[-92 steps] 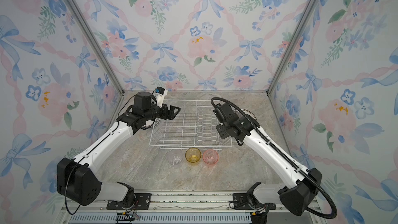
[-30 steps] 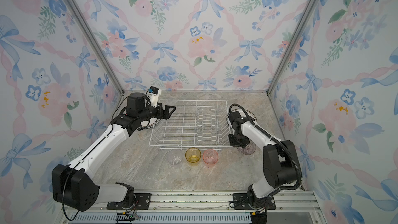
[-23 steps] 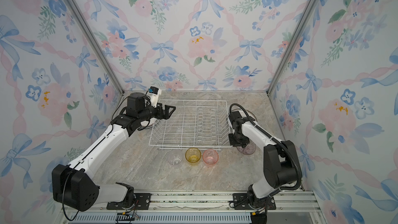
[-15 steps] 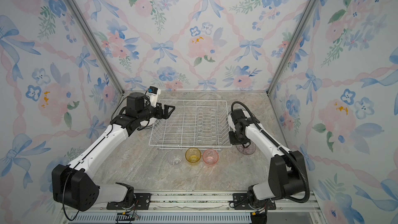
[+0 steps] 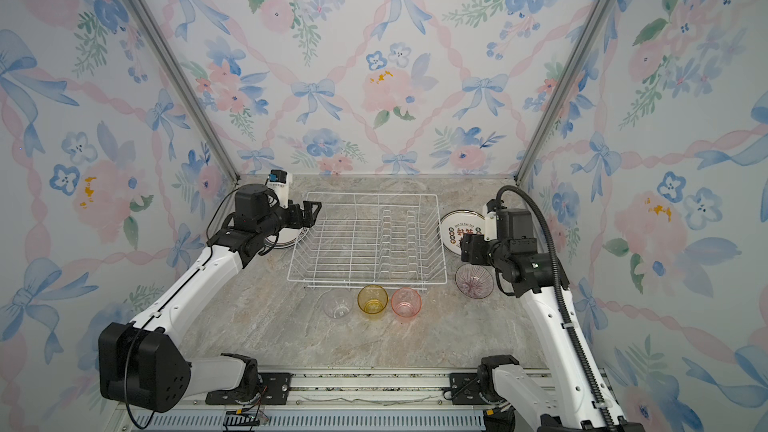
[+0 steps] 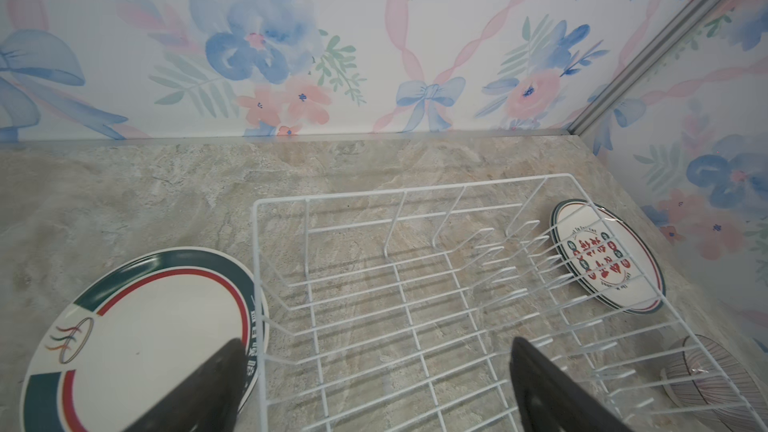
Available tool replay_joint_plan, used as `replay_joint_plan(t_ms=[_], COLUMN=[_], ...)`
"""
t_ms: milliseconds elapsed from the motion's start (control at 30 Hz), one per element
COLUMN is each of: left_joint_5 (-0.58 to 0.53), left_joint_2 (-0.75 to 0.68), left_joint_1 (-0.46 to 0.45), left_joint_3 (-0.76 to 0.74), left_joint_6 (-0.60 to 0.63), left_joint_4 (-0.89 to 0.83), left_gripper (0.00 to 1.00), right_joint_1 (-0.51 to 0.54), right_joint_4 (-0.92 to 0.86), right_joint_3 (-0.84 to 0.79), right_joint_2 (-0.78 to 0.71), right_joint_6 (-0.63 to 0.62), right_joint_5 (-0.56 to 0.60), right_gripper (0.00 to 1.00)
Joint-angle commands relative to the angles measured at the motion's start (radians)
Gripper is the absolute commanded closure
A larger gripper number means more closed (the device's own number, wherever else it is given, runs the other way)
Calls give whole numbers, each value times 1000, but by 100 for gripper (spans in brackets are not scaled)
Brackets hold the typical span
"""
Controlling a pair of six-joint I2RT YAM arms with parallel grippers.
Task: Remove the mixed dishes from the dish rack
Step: 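Open the right gripper and raise both grippers away from the rack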
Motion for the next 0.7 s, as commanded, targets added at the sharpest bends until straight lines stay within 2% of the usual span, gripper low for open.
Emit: replay_joint_plan(t_ms=[0, 333, 433, 567, 667], left_joint_5=[-107, -463, -564, -645, -708], left_joint_2=[-80, -300, -334, -339, -334], left_joint_1=[27, 40, 42, 46, 50], left_joint_3=[-58, -344, -398, -460, -560], left_joint_6=[-22, 0, -12, -9, 11], left_joint_4=[98, 307, 333, 375, 490], left_gripper=[2, 2, 2, 2, 2], right_joint_1=[-30, -62, -85, -112, -133], right_joint_4=[90, 268, 296, 310, 329], right_joint_3=[3, -88, -99, -110, -124], right_joint_2=[-28, -94, -100, -101, -93], right_joint_6=[7, 24, 22, 18, 22], right_joint_5=[-36, 69, 63, 43, 17], right_gripper=[3, 3, 3, 3, 3])
